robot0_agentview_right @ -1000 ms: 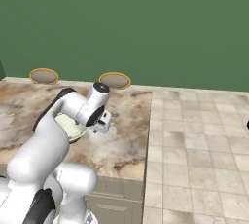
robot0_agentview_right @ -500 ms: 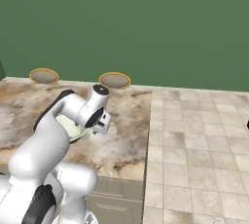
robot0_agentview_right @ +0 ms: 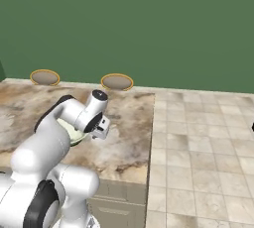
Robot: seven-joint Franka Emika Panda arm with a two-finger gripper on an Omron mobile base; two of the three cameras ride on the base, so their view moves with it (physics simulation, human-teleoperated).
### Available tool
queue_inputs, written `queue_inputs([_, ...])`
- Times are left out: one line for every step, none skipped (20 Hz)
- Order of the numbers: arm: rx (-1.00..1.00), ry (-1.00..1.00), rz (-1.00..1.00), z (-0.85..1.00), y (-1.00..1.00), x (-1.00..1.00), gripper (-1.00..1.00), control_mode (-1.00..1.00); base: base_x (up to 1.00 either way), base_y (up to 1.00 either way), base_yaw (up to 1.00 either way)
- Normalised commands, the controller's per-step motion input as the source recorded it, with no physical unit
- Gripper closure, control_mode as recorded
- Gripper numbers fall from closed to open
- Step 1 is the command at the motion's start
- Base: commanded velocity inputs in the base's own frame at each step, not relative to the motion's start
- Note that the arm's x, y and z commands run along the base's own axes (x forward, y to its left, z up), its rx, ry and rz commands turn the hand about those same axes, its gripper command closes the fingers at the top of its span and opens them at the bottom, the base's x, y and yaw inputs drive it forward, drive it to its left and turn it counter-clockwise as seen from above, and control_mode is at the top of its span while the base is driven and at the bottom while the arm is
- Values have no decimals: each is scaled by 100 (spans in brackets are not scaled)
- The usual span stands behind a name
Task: Pick the bowl and saucepan and place them in the sink. Then turn on the water.
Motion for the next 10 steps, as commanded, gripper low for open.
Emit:
queue_inputs([2, 0, 0, -14, 14, 12, -100, -100, 0, 0, 0])
queue_inputs([2, 0, 0, -12, 14, 13, -100, -100, 0, 0, 0])
queue_inputs([2, 0, 0, -11, 14, 14, -100, -100, 0, 0, 0])
queue_inputs([3, 0, 0, -12, 9, 12, -100, -100, 0, 0, 0])
queue_inputs([4, 0, 0, -11, 6, 10, -100, -100, 0, 0, 0])
queue_inputs([4, 0, 0, -11, 6, 10, -100, -100, 0, 0, 0])
queue_inputs([5, 1, 0, -6, 2, 7, -100, -100, 0, 0, 0])
queue_inputs([8, 4, 0, 0, 0, 5, -100, -100, 0, 0, 0])
queue_inputs([7, 4, 0, -1, 0, 6, -100, -100, 0, 0, 0])
queue_inputs([3, 3, 0, -10, 12, 9, -100, -100, 0, 0, 0])
